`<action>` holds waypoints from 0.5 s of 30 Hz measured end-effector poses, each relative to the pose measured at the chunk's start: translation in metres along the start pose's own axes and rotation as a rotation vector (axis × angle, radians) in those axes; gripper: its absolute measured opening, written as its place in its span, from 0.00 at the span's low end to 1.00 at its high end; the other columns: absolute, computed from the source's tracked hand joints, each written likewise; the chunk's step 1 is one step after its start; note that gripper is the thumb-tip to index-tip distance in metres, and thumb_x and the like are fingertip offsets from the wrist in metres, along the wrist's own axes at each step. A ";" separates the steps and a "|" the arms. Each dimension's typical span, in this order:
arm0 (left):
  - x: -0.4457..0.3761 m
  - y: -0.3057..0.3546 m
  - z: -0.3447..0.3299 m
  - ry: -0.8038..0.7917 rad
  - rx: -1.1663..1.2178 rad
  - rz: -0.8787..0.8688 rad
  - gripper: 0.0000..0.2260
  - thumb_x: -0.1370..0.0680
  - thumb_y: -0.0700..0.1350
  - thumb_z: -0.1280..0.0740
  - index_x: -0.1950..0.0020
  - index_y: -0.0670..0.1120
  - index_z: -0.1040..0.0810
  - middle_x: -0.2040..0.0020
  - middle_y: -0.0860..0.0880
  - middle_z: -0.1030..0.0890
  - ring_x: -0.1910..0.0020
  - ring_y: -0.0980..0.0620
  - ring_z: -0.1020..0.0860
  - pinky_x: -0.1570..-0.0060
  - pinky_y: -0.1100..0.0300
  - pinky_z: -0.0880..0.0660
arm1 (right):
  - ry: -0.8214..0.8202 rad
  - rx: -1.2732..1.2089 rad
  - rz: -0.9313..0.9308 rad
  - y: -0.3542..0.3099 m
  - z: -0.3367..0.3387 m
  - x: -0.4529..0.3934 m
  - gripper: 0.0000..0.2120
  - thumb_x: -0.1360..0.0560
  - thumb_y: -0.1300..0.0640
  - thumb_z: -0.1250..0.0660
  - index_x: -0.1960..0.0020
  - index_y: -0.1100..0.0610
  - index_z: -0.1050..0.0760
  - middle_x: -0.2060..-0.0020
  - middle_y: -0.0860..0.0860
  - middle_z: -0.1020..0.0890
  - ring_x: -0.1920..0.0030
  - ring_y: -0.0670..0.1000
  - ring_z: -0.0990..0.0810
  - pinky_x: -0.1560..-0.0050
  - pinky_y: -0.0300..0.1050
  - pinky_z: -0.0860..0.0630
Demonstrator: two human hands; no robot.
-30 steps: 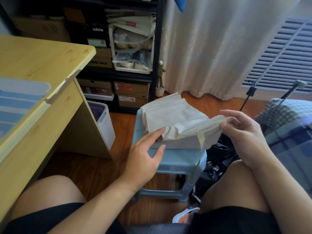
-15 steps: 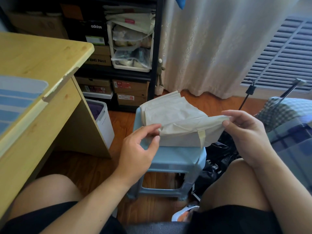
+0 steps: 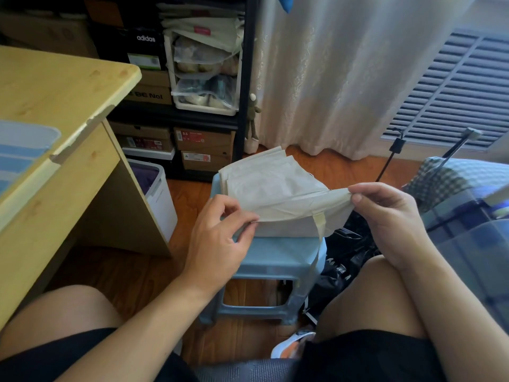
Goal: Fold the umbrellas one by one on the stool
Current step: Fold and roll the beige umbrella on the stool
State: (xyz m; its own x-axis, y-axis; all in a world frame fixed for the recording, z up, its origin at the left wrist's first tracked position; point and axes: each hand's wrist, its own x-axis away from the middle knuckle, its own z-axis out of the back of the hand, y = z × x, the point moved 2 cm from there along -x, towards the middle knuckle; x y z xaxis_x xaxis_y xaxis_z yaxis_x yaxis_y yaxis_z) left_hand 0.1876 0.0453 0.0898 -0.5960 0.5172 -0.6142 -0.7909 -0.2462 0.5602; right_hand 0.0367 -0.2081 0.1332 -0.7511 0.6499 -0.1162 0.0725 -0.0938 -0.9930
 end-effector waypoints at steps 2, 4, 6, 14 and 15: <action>-0.001 -0.002 0.001 0.011 0.059 0.071 0.04 0.24 0.43 0.26 0.50 0.44 0.14 0.49 0.51 0.25 0.50 0.57 0.26 0.50 0.67 0.26 | -0.021 -0.001 -0.017 -0.002 0.001 0.001 0.06 0.30 0.56 0.25 0.53 0.51 0.13 0.52 0.55 0.14 0.47 0.56 0.17 0.39 0.55 0.21; -0.003 -0.005 0.002 0.008 0.104 0.121 0.03 0.23 0.42 0.26 0.51 0.45 0.15 0.49 0.53 0.24 0.48 0.59 0.25 0.47 0.71 0.28 | -0.085 0.070 -0.048 0.000 0.000 0.003 0.10 0.27 0.63 0.25 0.49 0.51 0.14 0.49 0.52 0.13 0.46 0.54 0.16 0.41 0.49 0.19; -0.004 -0.006 0.003 -0.011 0.113 0.130 0.03 0.23 0.42 0.27 0.51 0.46 0.15 0.50 0.53 0.22 0.48 0.59 0.24 0.46 0.71 0.28 | -0.143 0.234 -0.055 0.005 -0.005 0.003 0.15 0.26 0.69 0.26 0.47 0.51 0.16 0.48 0.50 0.14 0.47 0.52 0.16 0.44 0.46 0.18; -0.007 -0.001 0.003 -0.046 0.207 0.215 0.05 0.22 0.40 0.28 0.49 0.50 0.16 0.50 0.57 0.16 0.47 0.61 0.19 0.45 0.72 0.26 | 0.131 0.699 0.245 0.003 -0.008 -0.001 0.09 0.25 0.62 0.25 0.53 0.47 0.18 0.52 0.47 0.26 0.53 0.43 0.22 0.52 0.36 0.22; -0.008 -0.001 0.004 -0.051 0.229 0.242 0.05 0.21 0.40 0.28 0.49 0.50 0.17 0.50 0.59 0.16 0.47 0.62 0.19 0.47 0.72 0.25 | 0.191 0.763 0.258 0.000 -0.009 0.003 0.05 0.23 0.59 0.25 0.53 0.50 0.20 0.53 0.48 0.25 0.55 0.44 0.22 0.54 0.39 0.21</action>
State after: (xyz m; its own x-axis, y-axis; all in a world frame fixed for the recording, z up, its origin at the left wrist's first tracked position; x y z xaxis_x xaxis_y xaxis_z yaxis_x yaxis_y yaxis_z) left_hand 0.1935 0.0447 0.0959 -0.7507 0.5080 -0.4223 -0.5717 -0.1793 0.8006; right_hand 0.0398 -0.1995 0.1328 -0.6425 0.6482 -0.4087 -0.2895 -0.6991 -0.6538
